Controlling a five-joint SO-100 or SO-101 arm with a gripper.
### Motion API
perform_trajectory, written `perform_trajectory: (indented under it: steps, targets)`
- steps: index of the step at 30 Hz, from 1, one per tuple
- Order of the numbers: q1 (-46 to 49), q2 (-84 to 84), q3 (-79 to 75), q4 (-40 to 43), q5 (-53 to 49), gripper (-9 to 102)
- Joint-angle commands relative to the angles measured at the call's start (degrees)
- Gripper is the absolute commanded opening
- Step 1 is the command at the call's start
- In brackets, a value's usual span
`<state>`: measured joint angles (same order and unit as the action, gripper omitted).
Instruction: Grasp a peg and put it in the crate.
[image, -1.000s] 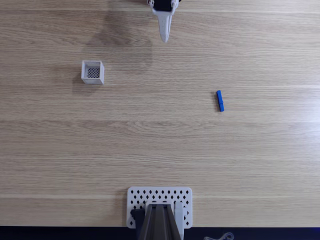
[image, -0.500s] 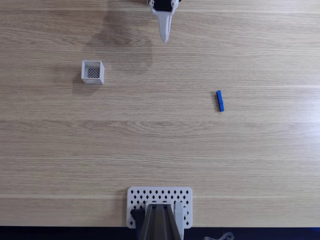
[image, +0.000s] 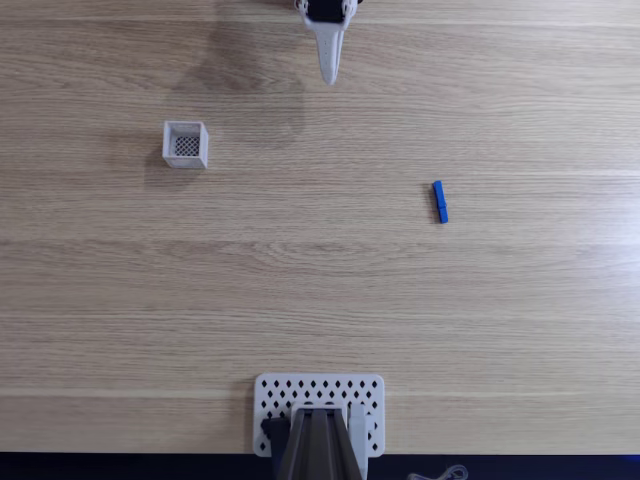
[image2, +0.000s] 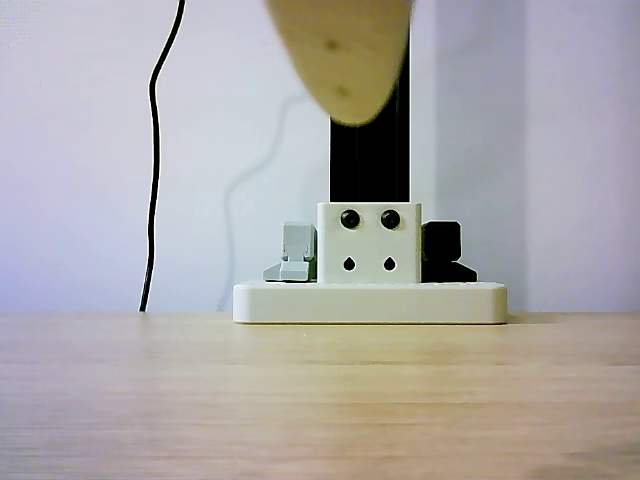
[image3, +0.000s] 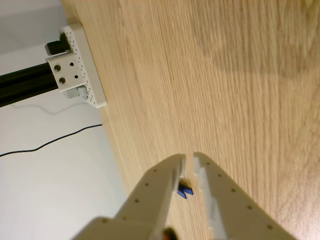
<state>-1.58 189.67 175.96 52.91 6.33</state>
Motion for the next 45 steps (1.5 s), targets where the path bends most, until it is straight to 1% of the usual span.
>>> perform_trajectory:
  steps: [1,6,8,19,22,24,27,32,37,40,42,43,45]
  targets:
    - [-0.26,1.32,-0.70,-0.35,-0.18,-1]
    - [-0.35,0.70,-0.97,-0.70,0.18,-1]
    - [-0.62,-2.55,-1.93,-0.88,-0.26,-1]
    - [-0.70,-37.62,-18.37,-0.88,-0.62,-1]
    - [-1.23,-46.14,-26.89,-0.88,-5.54,-1]
    - [-2.90,-51.50,-32.96,-0.79,-12.48,-1]
    - [-5.63,-58.27,-41.04,-0.18,-27.16,-1]
    - [-9.49,-65.57,-50.54,-0.79,-55.99,-1]
    - [-11.69,-69.26,-53.96,-0.88,-84.29,-1]
    - [-13.97,-71.46,-53.96,-0.53,-97.03,-1]
    - [-14.77,-73.48,-53.96,-0.26,-103.54,-1]
    - [-15.12,-74.62,-53.96,-0.35,-105.82,-1]
    - [-15.82,-77.26,-54.76,-0.88,-107.31,-1]
